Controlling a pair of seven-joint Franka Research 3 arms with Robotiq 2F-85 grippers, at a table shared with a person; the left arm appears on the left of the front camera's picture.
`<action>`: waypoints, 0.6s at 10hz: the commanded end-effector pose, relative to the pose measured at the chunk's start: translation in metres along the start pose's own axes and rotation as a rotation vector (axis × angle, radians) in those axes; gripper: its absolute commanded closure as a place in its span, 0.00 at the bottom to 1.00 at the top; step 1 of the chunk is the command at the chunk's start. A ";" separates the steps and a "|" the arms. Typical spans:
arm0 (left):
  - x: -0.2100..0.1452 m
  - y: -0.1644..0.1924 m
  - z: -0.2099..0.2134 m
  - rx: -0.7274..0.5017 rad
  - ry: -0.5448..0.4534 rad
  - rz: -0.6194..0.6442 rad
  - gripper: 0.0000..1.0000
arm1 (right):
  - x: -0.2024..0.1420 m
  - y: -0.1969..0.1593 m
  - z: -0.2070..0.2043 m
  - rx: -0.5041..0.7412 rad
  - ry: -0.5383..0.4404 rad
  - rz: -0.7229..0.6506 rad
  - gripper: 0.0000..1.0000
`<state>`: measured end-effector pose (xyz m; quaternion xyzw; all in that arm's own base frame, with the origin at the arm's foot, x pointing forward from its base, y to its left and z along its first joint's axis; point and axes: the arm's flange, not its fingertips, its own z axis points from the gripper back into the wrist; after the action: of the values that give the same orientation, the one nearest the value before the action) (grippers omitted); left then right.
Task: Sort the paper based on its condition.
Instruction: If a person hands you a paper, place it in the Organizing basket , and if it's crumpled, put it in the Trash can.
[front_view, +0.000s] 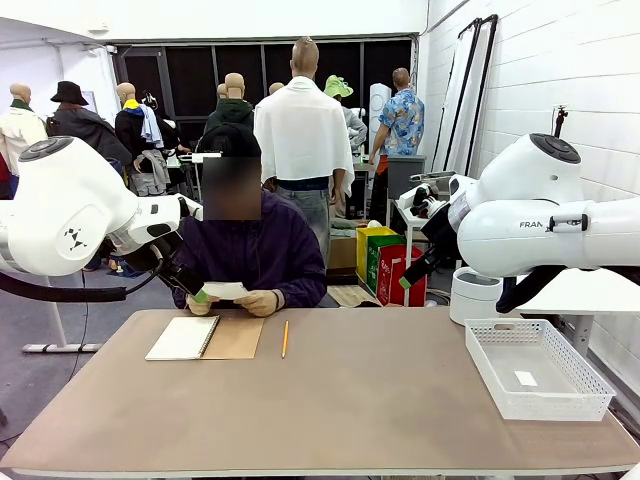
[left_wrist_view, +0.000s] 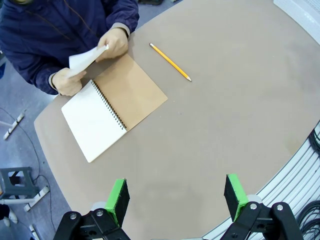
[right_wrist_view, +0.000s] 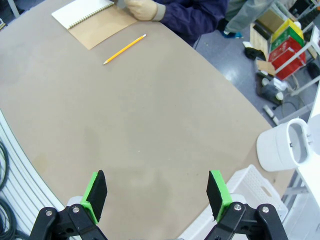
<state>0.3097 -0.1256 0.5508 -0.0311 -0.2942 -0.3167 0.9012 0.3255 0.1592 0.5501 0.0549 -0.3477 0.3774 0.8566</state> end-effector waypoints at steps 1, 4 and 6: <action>-0.001 0.000 0.000 0.000 0.004 0.000 0.00 | -0.001 -0.001 0.000 0.006 0.004 0.001 0.00; -0.001 0.000 0.000 0.000 0.004 0.000 0.00 | -0.001 -0.001 0.000 0.006 0.004 0.001 0.00; -0.001 0.000 0.000 0.000 0.004 0.000 0.00 | -0.001 -0.001 0.000 0.006 0.004 0.001 0.00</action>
<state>0.3097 -0.1256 0.5508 -0.0311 -0.2942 -0.3167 0.9012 0.3255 0.1592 0.5501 0.0549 -0.3477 0.3774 0.8566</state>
